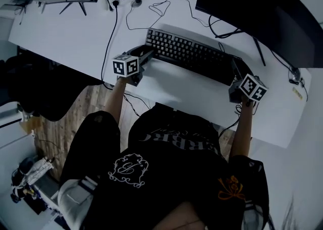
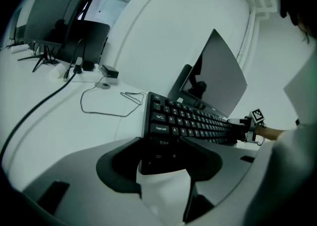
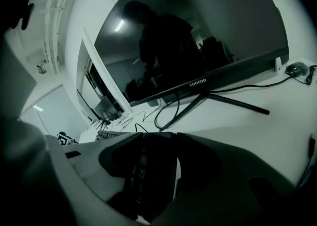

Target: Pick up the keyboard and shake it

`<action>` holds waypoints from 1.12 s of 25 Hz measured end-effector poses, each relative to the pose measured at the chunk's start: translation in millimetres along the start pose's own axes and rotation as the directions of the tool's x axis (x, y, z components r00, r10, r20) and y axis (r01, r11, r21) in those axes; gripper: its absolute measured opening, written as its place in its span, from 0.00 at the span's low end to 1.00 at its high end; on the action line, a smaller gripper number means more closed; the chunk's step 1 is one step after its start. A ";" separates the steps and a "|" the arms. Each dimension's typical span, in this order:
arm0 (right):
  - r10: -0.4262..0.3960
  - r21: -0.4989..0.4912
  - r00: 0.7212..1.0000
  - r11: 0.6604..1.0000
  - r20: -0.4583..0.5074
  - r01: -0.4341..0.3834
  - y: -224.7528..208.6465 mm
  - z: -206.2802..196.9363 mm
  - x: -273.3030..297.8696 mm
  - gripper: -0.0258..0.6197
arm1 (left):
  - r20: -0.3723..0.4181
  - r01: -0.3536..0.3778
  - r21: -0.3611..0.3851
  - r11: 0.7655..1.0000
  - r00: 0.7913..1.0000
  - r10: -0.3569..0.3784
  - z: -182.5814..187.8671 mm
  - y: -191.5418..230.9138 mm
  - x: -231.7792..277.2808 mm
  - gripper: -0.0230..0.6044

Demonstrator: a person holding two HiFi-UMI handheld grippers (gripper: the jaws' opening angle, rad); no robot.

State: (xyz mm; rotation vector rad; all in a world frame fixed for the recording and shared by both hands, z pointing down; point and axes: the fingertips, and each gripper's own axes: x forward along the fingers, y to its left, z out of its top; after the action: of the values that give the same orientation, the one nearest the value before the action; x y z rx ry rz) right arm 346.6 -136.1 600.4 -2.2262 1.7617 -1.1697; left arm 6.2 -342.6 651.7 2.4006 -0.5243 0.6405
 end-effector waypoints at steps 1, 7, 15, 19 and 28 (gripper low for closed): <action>0.005 0.000 1.000 1.000 0.013 -0.005 4.4 1.0 -4.5 0.38 | 0.010 0.005 0.019 1.000 1.000 -0.005 6.5 -0.9 -4.9 0.43; 0.009 -0.042 0.991 0.999 0.136 -0.003 45.5 33.7 -32.3 0.38 | 0.104 0.029 0.115 0.993 0.994 -0.041 56.1 -7.1 -29.6 0.43; 0.013 -0.179 0.959 0.983 0.283 0.039 101.6 73.3 -67.4 0.38 | 0.246 0.071 0.133 0.989 0.964 -0.102 83.5 -7.7 -53.8 0.43; 0.029 -0.272 0.941 0.960 0.339 0.069 133.5 95.3 -79.7 0.38 | 0.301 0.094 0.110 0.990 0.946 -0.123 91.5 -4.1 -59.1 0.43; 0.101 -0.454 0.895 0.883 0.435 0.121 192.7 114.6 -113.7 0.38 | 0.449 0.148 0.106 0.983 0.875 -0.180 105.4 -4.1 -71.2 0.44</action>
State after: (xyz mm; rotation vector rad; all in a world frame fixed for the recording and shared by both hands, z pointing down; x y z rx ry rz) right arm 253.6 -148.1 367.2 -2.4760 1.9653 -0.1720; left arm -15.6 -390.8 536.0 2.6331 -0.4832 0.0073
